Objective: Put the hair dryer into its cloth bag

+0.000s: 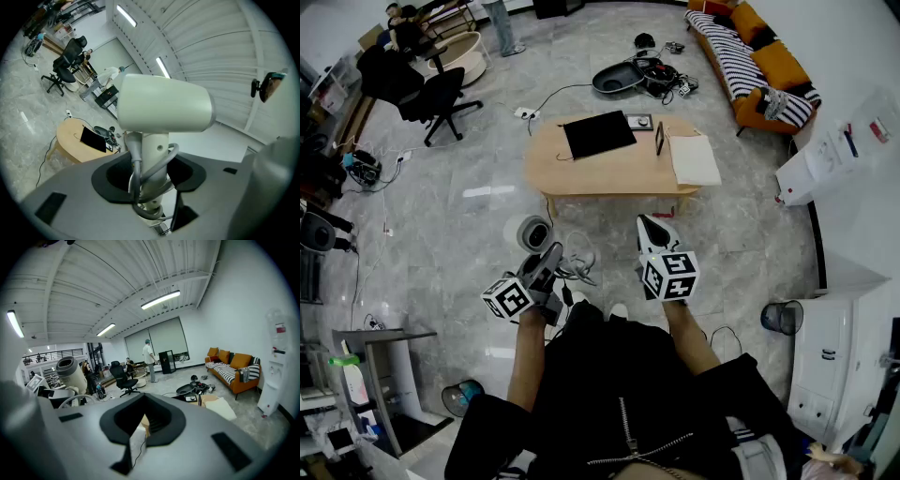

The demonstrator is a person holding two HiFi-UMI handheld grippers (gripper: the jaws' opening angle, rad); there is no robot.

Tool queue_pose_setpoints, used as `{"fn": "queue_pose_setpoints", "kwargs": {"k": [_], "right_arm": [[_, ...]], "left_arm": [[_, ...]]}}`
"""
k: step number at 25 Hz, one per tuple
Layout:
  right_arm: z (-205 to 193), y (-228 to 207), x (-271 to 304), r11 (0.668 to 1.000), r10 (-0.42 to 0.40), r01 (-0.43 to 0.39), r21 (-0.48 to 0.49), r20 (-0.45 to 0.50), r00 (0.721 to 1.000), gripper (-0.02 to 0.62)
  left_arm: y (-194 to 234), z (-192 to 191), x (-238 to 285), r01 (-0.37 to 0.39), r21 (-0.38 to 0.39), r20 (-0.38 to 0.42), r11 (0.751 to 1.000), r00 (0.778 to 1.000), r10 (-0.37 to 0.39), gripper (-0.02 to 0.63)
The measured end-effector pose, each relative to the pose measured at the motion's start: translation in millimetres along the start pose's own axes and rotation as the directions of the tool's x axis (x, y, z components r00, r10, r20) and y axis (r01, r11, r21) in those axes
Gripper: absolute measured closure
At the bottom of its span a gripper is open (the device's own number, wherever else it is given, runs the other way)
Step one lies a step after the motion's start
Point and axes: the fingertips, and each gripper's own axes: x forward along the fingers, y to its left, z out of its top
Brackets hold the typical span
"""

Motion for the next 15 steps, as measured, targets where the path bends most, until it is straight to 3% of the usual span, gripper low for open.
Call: {"fn": "queue_pose_setpoints", "kwargs": {"k": [5, 10, 15], "right_arm": [[0.3, 0.8, -0.5, 1.0, -0.005, 0.005, -0.013, 0.0, 1.0, 0.586], [8.1, 3.0, -3.8, 0.999, 0.029, -0.031, 0.038, 0.067, 0.997, 0.584], [6.8, 1.3, -5.0, 0.999, 0.023, -0.025, 0.038, 0.056, 0.998, 0.584]], "left_arm": [[-1.7, 2.1, 2.0, 0.008, 0.008, -0.006, 1.0, 1.0, -0.008, 0.383], [0.0, -0.6, -1.2, -0.001, 0.002, -0.004, 1.0, 1.0, 0.001, 0.383], [-1.0, -2.3, -1.0, -0.002, 0.0, -0.01, 1.0, 1.0, 0.002, 0.385]]}}
